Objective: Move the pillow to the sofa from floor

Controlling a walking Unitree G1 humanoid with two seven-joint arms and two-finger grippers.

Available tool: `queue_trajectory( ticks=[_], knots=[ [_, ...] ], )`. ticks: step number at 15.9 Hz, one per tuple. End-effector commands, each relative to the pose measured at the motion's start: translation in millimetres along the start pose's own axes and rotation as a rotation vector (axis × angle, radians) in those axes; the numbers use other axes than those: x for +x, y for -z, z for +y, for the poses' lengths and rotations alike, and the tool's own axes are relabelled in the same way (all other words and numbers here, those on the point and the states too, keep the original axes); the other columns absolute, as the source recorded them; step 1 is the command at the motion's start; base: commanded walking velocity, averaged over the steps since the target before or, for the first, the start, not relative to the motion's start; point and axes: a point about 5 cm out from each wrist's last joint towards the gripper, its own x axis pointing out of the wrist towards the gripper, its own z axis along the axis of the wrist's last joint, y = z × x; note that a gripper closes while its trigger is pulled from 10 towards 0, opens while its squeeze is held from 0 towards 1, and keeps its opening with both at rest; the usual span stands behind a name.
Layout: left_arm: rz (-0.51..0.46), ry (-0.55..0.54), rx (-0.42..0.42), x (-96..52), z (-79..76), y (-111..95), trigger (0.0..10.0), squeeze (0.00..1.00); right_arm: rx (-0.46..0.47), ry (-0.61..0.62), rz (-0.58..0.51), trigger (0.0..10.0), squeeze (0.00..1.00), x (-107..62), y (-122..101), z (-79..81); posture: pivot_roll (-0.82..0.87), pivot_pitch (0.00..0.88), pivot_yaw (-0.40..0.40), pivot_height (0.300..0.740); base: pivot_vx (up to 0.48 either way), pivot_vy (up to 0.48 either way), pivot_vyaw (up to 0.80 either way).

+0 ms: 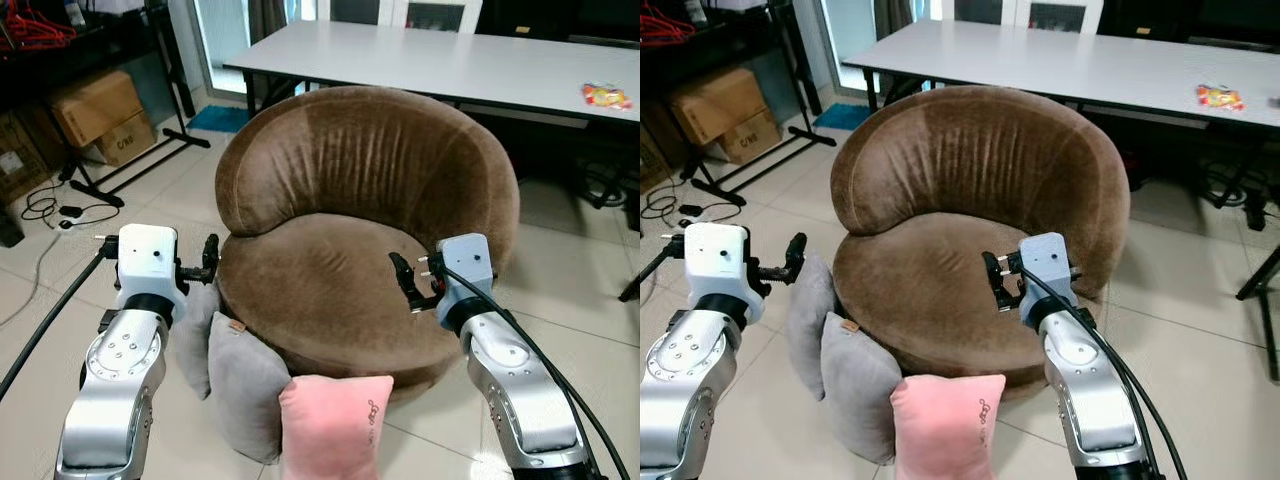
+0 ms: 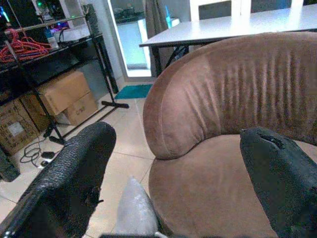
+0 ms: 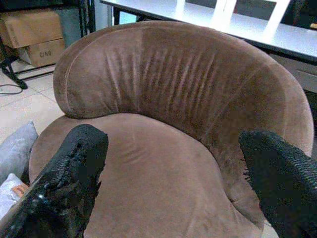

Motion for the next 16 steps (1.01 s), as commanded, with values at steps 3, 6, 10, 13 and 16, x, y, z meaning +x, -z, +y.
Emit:
queue_trajectory(
  ticks=[3, 6, 10, 13, 16],
  knots=[
    [-0.018, -0.005, 0.02, -2.8, 0.3, -3.5, 10.0, 0.0, -0.023, -0.01, -0.011, 10.0, 0.0, 2.1, -2.2, -1.3, -0.06, 0.0, 0.035, 0.74, 0.0, -0.48, 0.53],
    [-0.029, -0.006, 0.04, -4.4, 0.2, -4.5, 10.0, 0.0, -0.021, -0.011, -0.013, 10.0, 0.0, 2.8, -1.8, -1.0, -0.06, 0.0, 0.033, 0.74, 0.0, -0.48, 0.8],
    [-0.058, 0.003, 0.083, -6.8, -0.5, -3.4, 10.0, 0.0, 0.003, 0.002, -0.018, 10.0, 0.0, 2.3, -0.2, -1.4, -0.06, 0.0, 0.033, 0.74, 0.0, -0.237, 0.2],
    [-0.122, 0.002, 0.051, -9.1, 0.3, -7.6, 10.0, 0.0, 0.056, -0.01, -0.029, 10.0, 0.0, 0.4, 0.2, -0.1, -0.06, 0.0, 0.037, 0.74, 0.0, 0.0, 0.0],
    [-0.145, 0.006, 0.063, -9.4, -0.1, -8.7, 10.0, 0.0, 0.084, -0.016, -0.043, 10.0, 0.0, 0.0, -0.3, 0.5, -0.06, 0.0, 0.038, 0.74, 0.0, 0.0, 0.0]
  ],
)
